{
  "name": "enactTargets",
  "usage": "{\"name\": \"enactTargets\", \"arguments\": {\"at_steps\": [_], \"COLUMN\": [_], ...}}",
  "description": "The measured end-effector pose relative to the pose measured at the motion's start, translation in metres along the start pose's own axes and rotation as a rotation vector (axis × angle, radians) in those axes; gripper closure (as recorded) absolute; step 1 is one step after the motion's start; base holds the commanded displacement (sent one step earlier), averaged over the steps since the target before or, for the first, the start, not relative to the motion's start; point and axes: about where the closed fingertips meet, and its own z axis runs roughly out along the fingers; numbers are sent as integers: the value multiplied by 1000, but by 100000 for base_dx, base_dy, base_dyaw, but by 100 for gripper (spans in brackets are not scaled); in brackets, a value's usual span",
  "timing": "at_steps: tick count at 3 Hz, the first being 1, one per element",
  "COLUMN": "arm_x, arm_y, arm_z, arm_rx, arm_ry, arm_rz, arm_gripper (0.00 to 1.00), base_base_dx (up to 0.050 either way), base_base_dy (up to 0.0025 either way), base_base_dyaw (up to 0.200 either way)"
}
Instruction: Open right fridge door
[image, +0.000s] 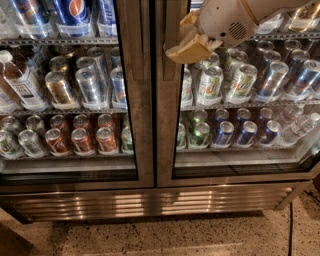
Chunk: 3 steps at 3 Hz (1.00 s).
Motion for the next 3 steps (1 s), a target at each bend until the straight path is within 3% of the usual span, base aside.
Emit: {"name": "enactTargets", "arguments": {"at_steps": [3], "arm_x": [2], "arm_y": [1], "arm_z": [5], "arm_rx": [-11], "arm_ry": [-7], "arm_rz": [1], "arm_gripper": [100], "base_base_dx": [0], "base_base_dy": [0], "base_base_dyaw": [0]}}
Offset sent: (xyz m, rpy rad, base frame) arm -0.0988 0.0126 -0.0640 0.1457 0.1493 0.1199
